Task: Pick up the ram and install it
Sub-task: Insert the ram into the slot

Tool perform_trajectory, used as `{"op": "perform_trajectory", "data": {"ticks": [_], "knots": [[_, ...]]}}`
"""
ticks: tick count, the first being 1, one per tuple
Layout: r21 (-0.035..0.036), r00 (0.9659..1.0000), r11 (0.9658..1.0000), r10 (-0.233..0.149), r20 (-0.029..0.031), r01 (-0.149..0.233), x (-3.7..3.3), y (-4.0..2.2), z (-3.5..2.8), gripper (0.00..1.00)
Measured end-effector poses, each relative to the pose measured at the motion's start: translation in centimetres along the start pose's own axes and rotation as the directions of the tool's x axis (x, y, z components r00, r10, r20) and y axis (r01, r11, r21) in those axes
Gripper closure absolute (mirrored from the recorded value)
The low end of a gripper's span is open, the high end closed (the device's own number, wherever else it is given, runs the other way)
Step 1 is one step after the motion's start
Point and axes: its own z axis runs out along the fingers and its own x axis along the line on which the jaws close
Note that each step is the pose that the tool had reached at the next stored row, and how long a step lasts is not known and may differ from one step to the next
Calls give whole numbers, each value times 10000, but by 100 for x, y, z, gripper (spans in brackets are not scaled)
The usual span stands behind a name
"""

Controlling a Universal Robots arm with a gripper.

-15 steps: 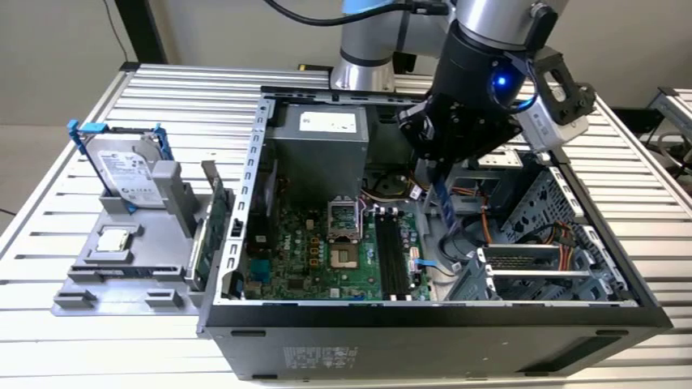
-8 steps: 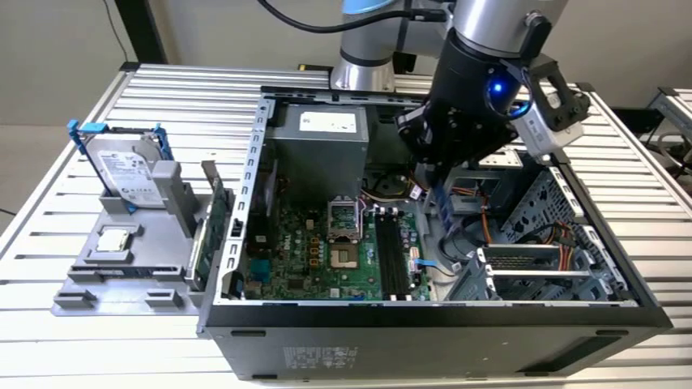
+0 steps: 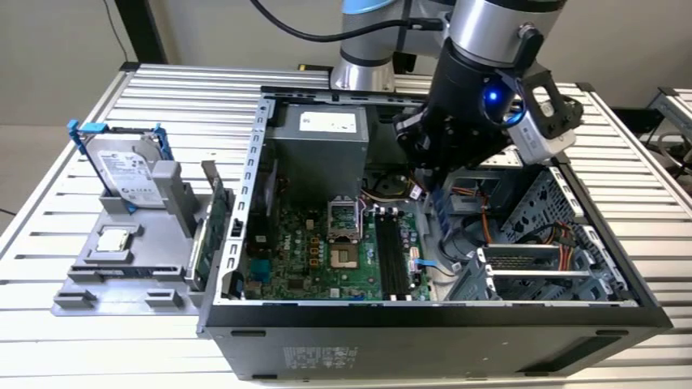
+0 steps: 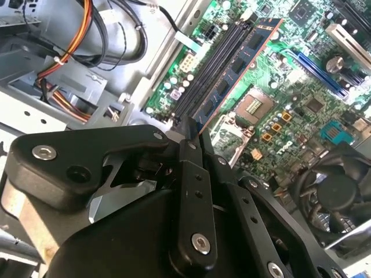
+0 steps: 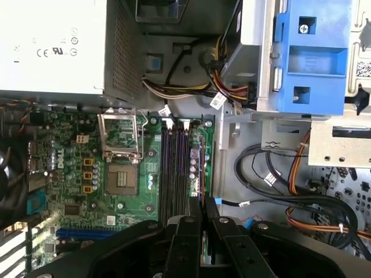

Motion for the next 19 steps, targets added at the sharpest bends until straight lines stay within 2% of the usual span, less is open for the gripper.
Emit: {"op": "perform_trajectory", "data": {"ticks": [7,19], "knots": [[8,10000,10000,0,0,0,-1,6,76,100],[8,10000,10000,32,1,-32,-2,2,294,100]]}}
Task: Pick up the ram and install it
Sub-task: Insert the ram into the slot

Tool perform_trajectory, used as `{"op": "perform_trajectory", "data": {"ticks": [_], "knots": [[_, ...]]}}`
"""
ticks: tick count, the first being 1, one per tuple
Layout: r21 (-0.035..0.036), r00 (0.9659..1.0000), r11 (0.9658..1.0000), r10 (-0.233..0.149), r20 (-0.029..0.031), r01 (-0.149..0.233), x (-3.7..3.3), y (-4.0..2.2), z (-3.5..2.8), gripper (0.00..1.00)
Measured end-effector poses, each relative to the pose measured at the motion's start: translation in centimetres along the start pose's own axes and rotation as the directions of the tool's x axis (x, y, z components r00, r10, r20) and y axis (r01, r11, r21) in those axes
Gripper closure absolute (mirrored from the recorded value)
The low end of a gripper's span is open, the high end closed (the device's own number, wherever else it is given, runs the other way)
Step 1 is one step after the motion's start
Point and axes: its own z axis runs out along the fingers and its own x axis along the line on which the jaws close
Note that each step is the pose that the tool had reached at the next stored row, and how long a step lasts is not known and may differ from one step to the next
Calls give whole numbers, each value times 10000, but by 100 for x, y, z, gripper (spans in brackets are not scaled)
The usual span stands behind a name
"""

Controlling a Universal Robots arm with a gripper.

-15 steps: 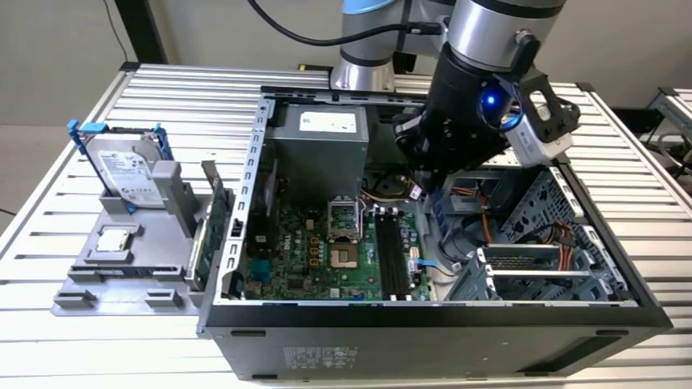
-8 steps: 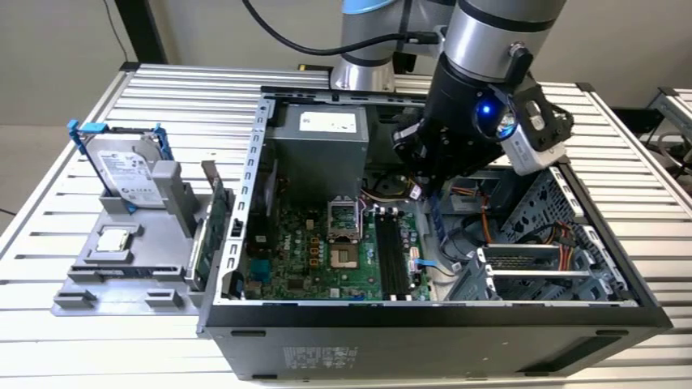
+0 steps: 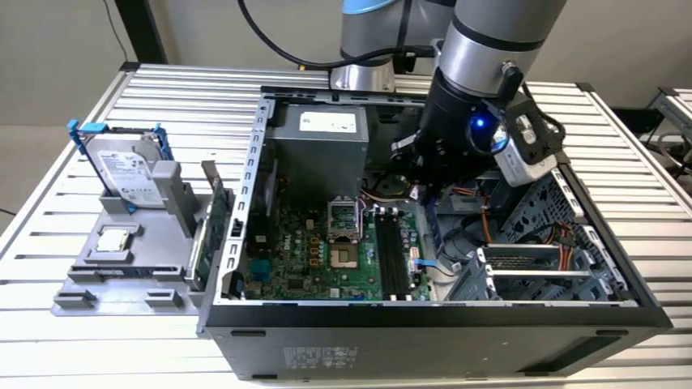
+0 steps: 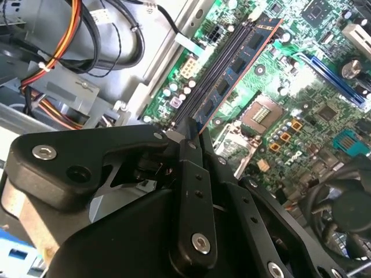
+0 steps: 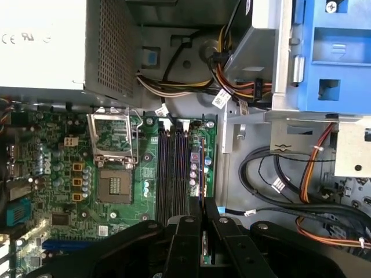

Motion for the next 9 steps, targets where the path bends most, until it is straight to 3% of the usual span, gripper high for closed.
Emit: {"op": "perform_trajectory", "data": {"ticks": [3,9], "knots": [[3,10000,10000,71,2,-71,13,-1,55,100],[39,9997,9997,256,7,-256,126,4,164,100]]}}
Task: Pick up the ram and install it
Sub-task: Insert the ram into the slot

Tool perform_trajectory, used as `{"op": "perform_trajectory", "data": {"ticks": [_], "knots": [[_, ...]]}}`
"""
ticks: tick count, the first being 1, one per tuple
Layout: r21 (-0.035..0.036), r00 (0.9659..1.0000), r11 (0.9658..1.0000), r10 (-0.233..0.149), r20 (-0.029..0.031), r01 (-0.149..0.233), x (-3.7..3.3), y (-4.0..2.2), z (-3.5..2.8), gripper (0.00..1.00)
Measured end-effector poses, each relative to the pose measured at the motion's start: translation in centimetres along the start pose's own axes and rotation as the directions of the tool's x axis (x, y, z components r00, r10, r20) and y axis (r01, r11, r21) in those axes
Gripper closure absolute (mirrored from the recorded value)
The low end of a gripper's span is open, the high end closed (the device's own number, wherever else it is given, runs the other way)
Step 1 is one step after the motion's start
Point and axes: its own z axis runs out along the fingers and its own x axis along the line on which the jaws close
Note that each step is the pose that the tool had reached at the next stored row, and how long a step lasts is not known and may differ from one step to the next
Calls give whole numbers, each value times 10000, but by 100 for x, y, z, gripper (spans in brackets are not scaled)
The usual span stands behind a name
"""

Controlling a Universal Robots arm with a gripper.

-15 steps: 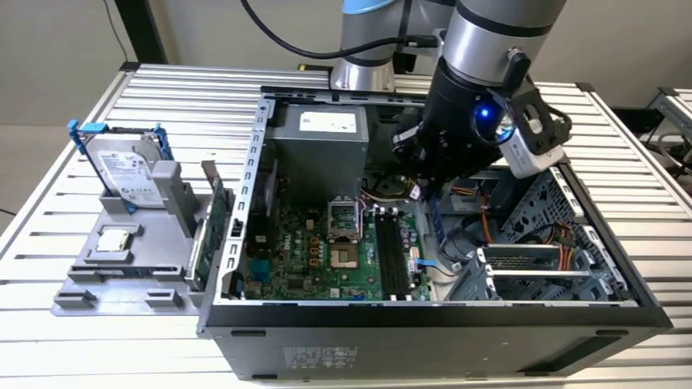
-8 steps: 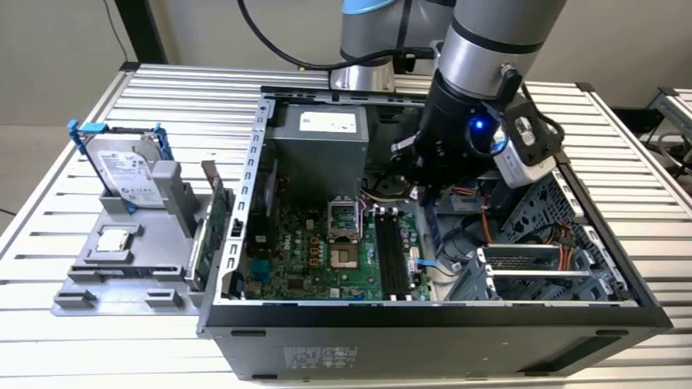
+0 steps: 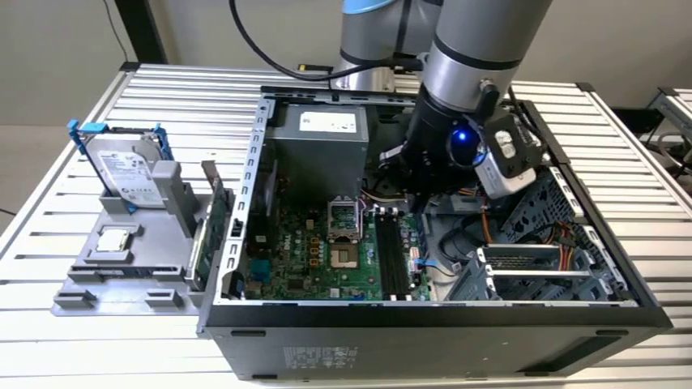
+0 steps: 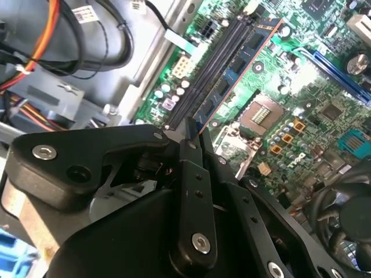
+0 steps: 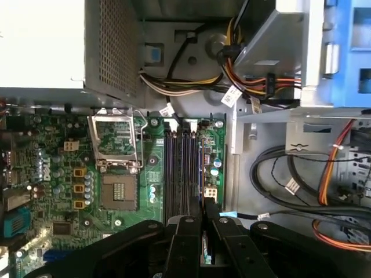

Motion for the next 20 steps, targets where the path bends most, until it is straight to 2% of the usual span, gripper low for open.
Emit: {"op": "perform_trajectory", "data": {"ticks": [4,8,12,20], "knots": [[28,9999,9999,116,3,-116,63,0,73,100],[29,9999,9999,157,3,-157,64,-2,146,100],[28,9999,9999,158,3,-158,29,-3,218,100],[29,9999,9999,155,3,-155,28,-23,364,100]]}}
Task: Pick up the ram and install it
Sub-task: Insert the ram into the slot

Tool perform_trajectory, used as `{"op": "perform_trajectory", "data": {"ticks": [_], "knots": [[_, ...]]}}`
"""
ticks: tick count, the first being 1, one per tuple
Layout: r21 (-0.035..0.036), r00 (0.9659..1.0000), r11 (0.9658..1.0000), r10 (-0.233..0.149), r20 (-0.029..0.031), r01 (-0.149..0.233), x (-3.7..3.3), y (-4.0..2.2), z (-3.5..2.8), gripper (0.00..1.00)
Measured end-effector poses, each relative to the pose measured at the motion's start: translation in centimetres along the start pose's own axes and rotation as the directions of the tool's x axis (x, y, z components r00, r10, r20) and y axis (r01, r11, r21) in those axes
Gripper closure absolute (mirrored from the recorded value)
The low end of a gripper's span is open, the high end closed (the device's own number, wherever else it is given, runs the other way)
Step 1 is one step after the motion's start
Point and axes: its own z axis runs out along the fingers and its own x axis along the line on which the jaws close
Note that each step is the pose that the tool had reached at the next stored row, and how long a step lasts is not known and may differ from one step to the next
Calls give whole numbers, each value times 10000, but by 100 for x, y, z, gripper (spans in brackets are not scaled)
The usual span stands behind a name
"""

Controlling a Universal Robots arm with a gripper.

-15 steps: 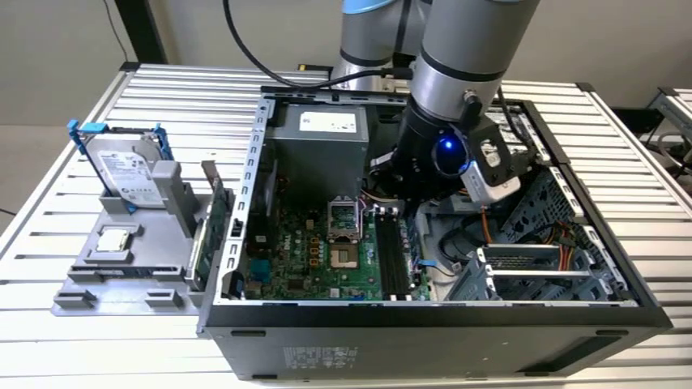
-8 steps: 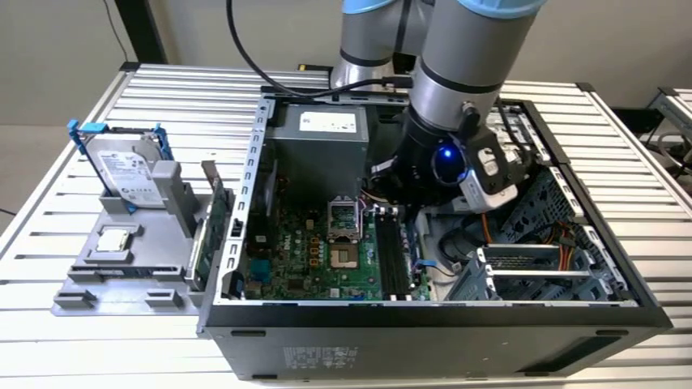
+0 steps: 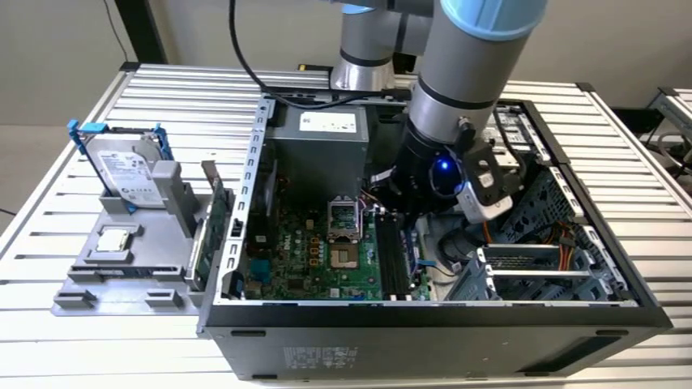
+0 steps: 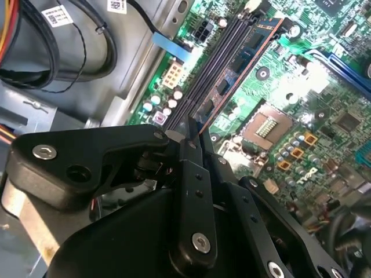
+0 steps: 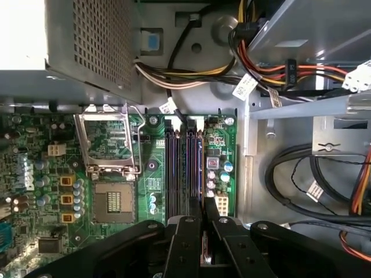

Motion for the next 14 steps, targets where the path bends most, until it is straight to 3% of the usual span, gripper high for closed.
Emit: {"op": "perform_trajectory", "data": {"ticks": [9,13,14], "knots": [[0,10000,10000,-10,0,10,-8,-10,165,100],[13,10000,10000,-14,-1,14,-135,-6,237,100],[13,10000,10000,-17,-1,17,-120,-6,252,100]]}}
